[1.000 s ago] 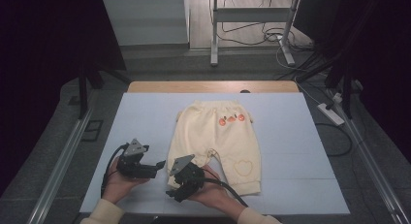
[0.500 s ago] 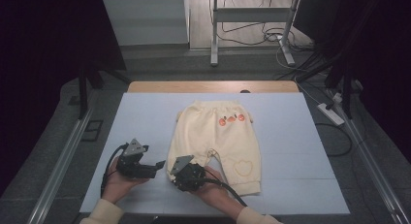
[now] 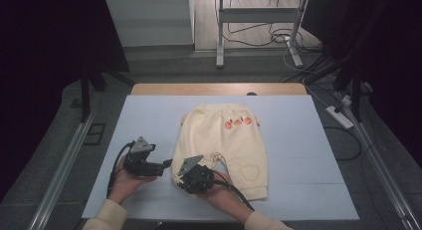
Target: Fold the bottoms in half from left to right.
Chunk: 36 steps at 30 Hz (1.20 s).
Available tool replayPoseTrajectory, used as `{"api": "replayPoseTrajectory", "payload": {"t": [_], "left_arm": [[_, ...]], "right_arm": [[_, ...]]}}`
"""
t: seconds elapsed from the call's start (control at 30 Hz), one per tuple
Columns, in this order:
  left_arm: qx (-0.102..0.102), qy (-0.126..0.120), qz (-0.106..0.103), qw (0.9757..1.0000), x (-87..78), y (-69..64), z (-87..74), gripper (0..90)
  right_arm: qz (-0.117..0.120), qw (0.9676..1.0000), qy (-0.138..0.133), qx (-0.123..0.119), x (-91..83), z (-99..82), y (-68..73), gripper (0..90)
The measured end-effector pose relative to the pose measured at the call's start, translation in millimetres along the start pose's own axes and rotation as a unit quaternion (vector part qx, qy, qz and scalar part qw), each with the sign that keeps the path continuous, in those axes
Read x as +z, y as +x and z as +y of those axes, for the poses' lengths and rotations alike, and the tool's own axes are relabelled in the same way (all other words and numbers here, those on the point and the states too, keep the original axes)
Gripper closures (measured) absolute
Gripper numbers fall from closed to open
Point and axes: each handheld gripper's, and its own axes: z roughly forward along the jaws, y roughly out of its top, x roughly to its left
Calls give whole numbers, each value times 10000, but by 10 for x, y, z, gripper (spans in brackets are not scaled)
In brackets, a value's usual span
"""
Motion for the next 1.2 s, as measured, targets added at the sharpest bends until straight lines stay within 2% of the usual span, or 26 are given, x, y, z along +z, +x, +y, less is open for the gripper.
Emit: {"api": "replayPoseTrajectory", "payload": {"t": [0.2, 0.23, 0.47, 0.8, 0.9, 0.97, 1.03, 1.2], "left_arm": [[-36, 44, 76, 10000, 86, 26, 154, 128], [-29, 67, 109, 9999, 119, 32, 223, 128], [-53, 54, 72, 9999, 215, 76, 378, 131], [-71, 220, 109, 9997, 373, 146, 567, 139], [-7, 261, 107, 9996, 397, 149, 631, 143], [-10, 263, 89, 9996, 420, 160, 670, 144], [-52, 271, 28, 9996, 438, 178, 695, 146], [-29, 309, 28, 9995, 492, 217, 763, 149]], "right_arm": [[59, 10000, -37, 48, -26, -14, -19, 794], [63, 10000, -28, 48, -29, -14, -19, 794], [81, 9999, -70, 34, -54, -30, -27, 794], [52, 9999, -95, 59, -59, -45, -23, 793], [82, 9999, -112, 91, -59, -47, -27, 793], [84, 9998, -114, 104, -59, -47, -24, 792], [47, 9999, -110, 11, -63, -48, -18, 792], [96, 9999, -96, 80, -60, -49, -32, 792]]}}
